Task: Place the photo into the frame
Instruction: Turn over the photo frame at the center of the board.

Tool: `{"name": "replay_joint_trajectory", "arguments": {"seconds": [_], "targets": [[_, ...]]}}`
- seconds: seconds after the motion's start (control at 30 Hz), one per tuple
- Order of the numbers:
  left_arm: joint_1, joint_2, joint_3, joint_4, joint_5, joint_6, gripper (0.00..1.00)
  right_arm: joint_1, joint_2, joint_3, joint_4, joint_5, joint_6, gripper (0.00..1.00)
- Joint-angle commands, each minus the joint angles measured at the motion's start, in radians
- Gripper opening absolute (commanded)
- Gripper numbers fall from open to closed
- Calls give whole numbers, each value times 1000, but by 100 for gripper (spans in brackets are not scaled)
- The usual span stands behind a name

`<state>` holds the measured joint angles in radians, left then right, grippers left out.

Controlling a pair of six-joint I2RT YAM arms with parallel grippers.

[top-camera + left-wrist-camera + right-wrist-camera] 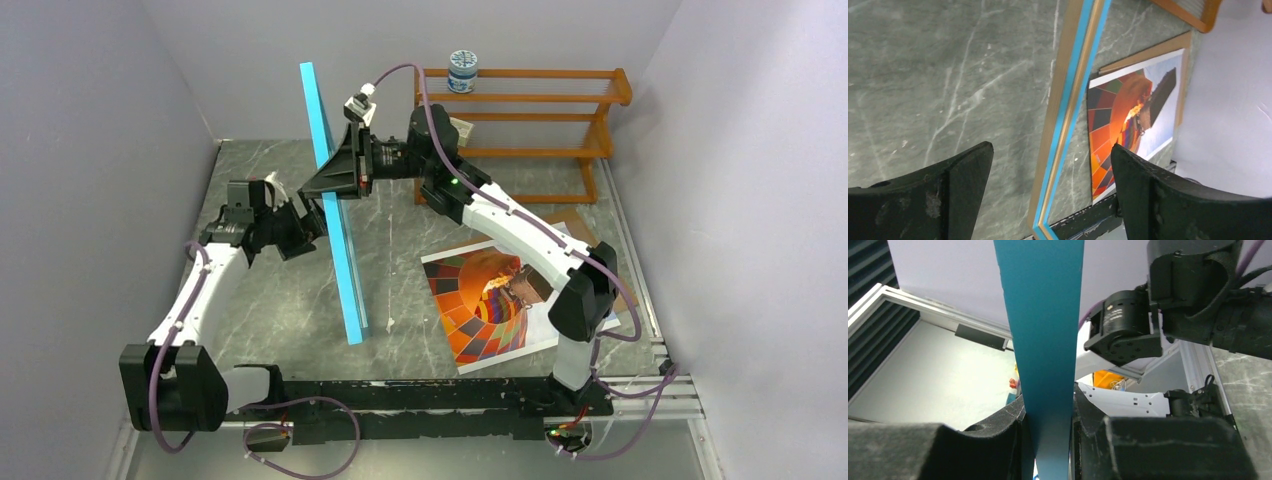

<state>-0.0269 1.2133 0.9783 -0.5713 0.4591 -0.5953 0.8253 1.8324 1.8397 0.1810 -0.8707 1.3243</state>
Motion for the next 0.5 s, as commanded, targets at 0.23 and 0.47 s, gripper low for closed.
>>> {"name": "replay_joint_trajectory", "arguments": {"seconds": [0.23, 0.47], "targets": [[-2, 116, -86, 273, 184, -32, 93, -2, -52, 35, 274, -40, 151, 12], [-5, 158, -35, 274, 179, -33, 63, -10, -80, -54, 366, -42, 247, 12]]}}
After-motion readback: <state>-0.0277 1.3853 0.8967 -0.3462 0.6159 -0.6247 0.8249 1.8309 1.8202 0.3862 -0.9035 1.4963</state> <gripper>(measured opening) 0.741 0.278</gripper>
